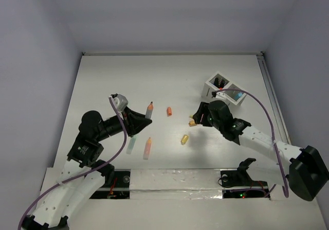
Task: Sort the stationery into containers
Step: Pick up the pen cap from the center of the board.
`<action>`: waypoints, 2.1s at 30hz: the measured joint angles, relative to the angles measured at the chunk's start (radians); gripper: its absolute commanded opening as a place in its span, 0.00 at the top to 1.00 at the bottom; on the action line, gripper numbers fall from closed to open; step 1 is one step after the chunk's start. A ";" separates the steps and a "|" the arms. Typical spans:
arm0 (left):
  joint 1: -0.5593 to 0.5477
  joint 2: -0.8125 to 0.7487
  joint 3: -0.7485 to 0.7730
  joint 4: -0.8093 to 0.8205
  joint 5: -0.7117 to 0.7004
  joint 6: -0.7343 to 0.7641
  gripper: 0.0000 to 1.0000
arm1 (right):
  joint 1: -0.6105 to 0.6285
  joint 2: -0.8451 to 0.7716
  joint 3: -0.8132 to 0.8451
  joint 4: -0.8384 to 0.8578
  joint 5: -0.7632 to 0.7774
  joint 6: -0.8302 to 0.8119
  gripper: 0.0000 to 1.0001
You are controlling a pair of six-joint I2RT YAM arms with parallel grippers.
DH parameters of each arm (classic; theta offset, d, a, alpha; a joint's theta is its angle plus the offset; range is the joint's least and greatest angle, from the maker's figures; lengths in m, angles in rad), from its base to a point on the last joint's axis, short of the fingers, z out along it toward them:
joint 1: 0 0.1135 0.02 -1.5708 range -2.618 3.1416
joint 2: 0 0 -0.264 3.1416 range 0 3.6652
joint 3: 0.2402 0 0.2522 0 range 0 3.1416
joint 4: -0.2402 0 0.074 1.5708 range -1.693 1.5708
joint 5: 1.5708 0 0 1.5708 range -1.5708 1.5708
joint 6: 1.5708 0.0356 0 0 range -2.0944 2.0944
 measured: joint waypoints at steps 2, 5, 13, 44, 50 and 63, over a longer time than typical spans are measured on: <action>0.000 -0.006 -0.008 0.003 0.007 0.004 1.00 | -0.023 0.024 0.000 -0.010 -0.009 0.000 0.39; -0.002 0.001 -0.010 0.003 0.015 0.005 1.00 | -0.040 0.052 0.000 -0.015 -0.020 0.000 0.38; -0.002 0.047 -0.010 0.008 0.022 0.005 1.00 | -0.045 0.106 0.001 -0.015 -0.071 -0.006 0.33; -0.002 0.059 -0.010 0.009 0.016 0.006 1.00 | -0.045 0.422 0.103 0.095 -0.145 -0.030 0.36; -0.002 0.057 -0.010 0.008 0.012 0.006 1.00 | -0.045 0.500 0.184 0.088 -0.167 -0.083 0.34; -0.002 0.043 -0.011 0.008 0.005 0.007 1.00 | -0.045 0.511 0.219 0.019 -0.170 -0.164 0.34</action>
